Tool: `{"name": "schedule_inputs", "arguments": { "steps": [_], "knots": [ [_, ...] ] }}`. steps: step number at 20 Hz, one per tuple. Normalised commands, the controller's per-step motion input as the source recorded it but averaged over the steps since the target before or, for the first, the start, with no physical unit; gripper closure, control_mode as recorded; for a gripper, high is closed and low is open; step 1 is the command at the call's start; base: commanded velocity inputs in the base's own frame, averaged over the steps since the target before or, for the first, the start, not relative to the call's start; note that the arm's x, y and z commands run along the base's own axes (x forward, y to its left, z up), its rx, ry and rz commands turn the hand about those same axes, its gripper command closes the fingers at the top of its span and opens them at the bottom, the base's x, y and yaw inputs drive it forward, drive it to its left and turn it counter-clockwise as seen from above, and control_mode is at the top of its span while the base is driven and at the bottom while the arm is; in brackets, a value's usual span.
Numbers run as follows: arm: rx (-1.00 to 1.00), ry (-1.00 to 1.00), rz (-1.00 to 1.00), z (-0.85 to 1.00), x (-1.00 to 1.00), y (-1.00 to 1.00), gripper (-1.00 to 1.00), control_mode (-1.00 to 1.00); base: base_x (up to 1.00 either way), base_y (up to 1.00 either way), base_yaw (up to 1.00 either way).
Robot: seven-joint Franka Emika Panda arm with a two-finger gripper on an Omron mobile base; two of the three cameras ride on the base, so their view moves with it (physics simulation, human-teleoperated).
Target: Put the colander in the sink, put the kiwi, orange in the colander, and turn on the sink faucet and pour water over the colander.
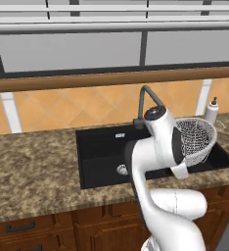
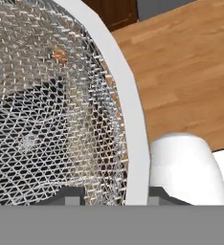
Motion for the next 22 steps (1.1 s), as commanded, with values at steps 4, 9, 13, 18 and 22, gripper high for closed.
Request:
{"name": "schedule_inputs", "arguments": {
  "steps": [4,9,13,18,22],
  "knots": [
    [0.01,0.32,-0.08,0.00,0.58,0.94,1.00,-1.00,0.00,0.00,0.00],
    [0.00,0.08,-0.03,-0.18,0.72,0.64,1.00,-1.00,0.00,0.00,0.00],
    [0.01,-0.05,-0.15,-0.44,0.71,0.40,1.00,-1.00,0.00,0.00,0.00],
    [0.09,-0.09,-0.17,-0.32,0.76,0.37,1.00,-1.00,0.00,0.00,0.00],
    [0.09,-0.29,-0.24,-0.19,0.58,0.11,1.00,-1.00,0.00,0.00,0.00]
  ]
}}
